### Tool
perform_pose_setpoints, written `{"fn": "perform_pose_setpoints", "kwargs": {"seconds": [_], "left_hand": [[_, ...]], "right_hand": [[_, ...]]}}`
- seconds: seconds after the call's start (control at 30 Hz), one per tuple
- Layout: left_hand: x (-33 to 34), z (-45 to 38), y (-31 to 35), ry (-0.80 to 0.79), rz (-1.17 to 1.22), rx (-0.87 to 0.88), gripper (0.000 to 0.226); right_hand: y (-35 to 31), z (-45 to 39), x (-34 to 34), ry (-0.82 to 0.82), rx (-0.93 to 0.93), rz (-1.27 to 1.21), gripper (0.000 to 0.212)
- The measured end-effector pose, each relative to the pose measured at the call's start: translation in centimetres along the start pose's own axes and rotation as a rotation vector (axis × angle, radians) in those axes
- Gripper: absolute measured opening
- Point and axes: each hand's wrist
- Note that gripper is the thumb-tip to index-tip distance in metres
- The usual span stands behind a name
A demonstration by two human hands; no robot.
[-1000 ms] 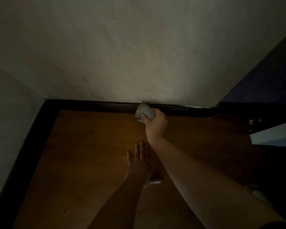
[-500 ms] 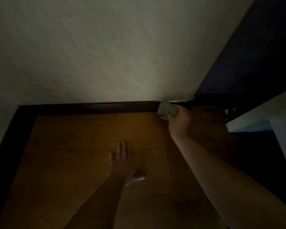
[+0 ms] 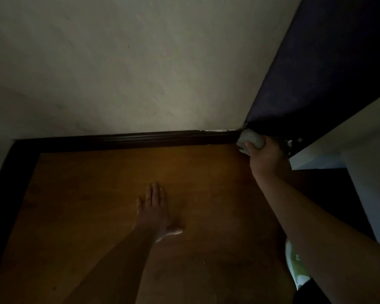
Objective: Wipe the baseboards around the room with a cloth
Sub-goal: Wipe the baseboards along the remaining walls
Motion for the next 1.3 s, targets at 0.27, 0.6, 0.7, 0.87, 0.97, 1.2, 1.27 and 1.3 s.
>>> {"fn": "perform_pose_setpoints", "kwargs": {"seconds": [0.27, 0.6, 0.7, 0.87, 0.97, 1.2, 1.27, 1.3], "left_hand": [[0.2, -0.3, 0.4, -0.023, 0.048, -0.010, 0.151], [0.0, -0.2, 0.1, -0.030, 0.073, 0.014, 0.149], [-0.2, -0.1, 0.3, -0.033, 0.063, 0.012, 0.148], [-0.4, 0.1, 0.2, -0.024, 0.036, 0.023, 0.146], [-0.3, 0.0, 0.1, -0.007, 0.027, 0.007, 0.147], [-0.1, -0.4, 0.4, -0.020, -0.020, -0.022, 0.149], [0.0, -0.5, 0.4, -0.023, -0.009, -0.031, 0.149], [0.0, -0.5, 0.5, -0.025, 0.002, -0.034, 0.150]], "right_hand": [[-10.5, 8.1, 7.1, -0.215, -0.262, -0.142, 0.044], [-17.7, 9.3, 11.8, -0.223, -0.321, 0.014, 0.031], [-16.6, 8.6, 11.2, -0.216, -0.324, 0.037, 0.029], [-12.8, 6.3, 8.3, -0.170, -0.267, -0.005, 0.028], [-10.2, 4.5, 6.0, -0.152, -0.236, -0.050, 0.025], [-3.5, -0.6, 0.5, -0.070, -0.136, 0.047, 0.025], [-2.4, -1.5, -0.1, -0.065, -0.124, 0.057, 0.027], [-2.0, -1.7, -0.3, -0.068, -0.120, 0.047, 0.027]]}}
Point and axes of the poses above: each hand's wrist, its own z-axis away from the middle knuckle, its own x-axis out of the palm, y = z × x, and after that the axes turned 11 degrees about z, right-handed
